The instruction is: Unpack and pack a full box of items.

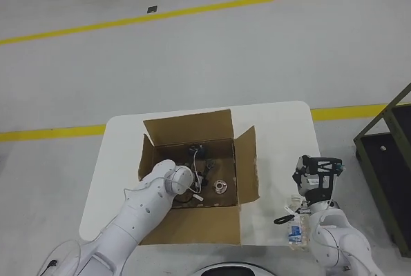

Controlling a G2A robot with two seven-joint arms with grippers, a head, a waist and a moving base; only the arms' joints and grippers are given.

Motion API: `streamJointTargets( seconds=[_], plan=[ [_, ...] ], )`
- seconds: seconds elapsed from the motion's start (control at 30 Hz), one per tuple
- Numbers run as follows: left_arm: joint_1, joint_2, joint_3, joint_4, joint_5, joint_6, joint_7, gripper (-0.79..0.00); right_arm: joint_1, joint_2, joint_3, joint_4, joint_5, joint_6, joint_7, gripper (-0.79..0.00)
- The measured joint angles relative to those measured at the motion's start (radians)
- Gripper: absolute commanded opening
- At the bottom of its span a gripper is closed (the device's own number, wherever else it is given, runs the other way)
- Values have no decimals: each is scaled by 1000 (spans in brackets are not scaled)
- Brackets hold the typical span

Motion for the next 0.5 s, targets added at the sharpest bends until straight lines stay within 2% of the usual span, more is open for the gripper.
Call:
streamJointTargets(
  seconds=[0.07, 0.2, 0.5],
  plan=[
    [-1, -1, -2, 1, 4, 4, 3, -520, 0, 0, 0, 0, 0, 0, 0, -785],
    [-7, -3, -6, -16, 11, 14, 1, -449, 0, 0, 0, 0, 0, 0, 0, -785],
    [-9, -2, -10, -49, 58, 29, -17, -406, 0, 0, 0, 0, 0, 0, 0, -785]
  ],
)
